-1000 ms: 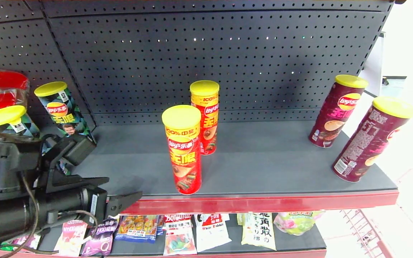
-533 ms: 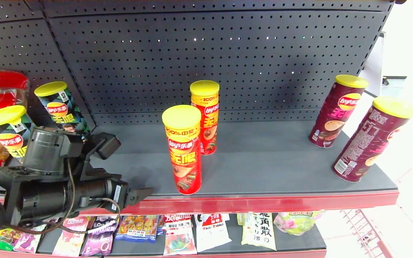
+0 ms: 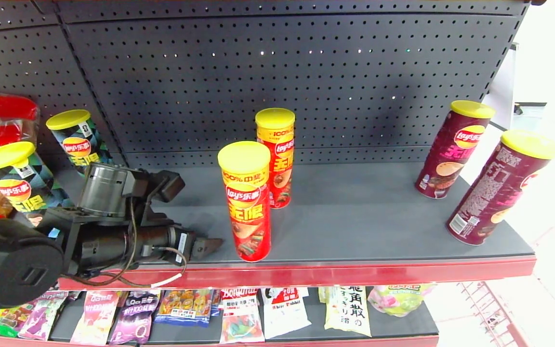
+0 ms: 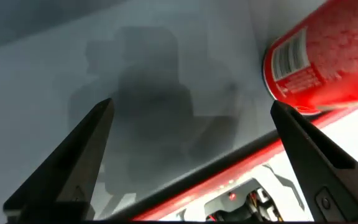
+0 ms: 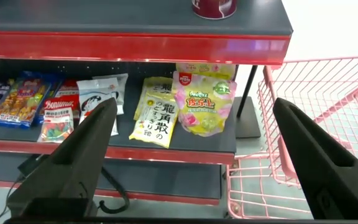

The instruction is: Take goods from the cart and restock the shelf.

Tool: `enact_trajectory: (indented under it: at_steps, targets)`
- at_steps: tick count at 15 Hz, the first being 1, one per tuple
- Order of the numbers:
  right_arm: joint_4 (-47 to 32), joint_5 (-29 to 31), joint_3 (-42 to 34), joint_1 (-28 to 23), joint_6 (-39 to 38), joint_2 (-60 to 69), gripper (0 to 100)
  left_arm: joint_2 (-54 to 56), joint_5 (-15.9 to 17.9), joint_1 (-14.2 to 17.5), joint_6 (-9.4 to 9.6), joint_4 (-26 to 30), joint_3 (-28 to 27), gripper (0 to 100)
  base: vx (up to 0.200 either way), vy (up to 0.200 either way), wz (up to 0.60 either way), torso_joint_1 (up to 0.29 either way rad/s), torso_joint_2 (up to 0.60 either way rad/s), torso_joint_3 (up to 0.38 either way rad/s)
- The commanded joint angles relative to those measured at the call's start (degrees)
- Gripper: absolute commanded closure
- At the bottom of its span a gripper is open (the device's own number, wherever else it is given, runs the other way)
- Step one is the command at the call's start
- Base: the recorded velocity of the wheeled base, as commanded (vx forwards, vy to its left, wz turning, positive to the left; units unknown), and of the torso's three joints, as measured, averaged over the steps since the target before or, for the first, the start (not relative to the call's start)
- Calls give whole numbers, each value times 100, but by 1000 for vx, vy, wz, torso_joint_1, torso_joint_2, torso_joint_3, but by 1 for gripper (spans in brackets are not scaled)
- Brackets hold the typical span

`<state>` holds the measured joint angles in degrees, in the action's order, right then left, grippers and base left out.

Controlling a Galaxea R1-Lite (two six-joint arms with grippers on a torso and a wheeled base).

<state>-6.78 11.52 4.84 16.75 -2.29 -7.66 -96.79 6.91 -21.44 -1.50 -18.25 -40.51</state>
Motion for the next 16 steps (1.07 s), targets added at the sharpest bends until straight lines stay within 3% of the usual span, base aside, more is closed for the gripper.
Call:
enact_trajectory:
  at_steps: [1, 16]
  targets:
    - [1, 8, -9, 4, 1, -25, 0, -191, 3, -18, 1, -3, -133, 0, 0, 0, 0, 0, 0, 0]
    - [10, 8, 17, 4, 9, -17, 0, -551, -50, -158, -8, -12, -713, 0, 0, 0, 0, 0, 0, 0]
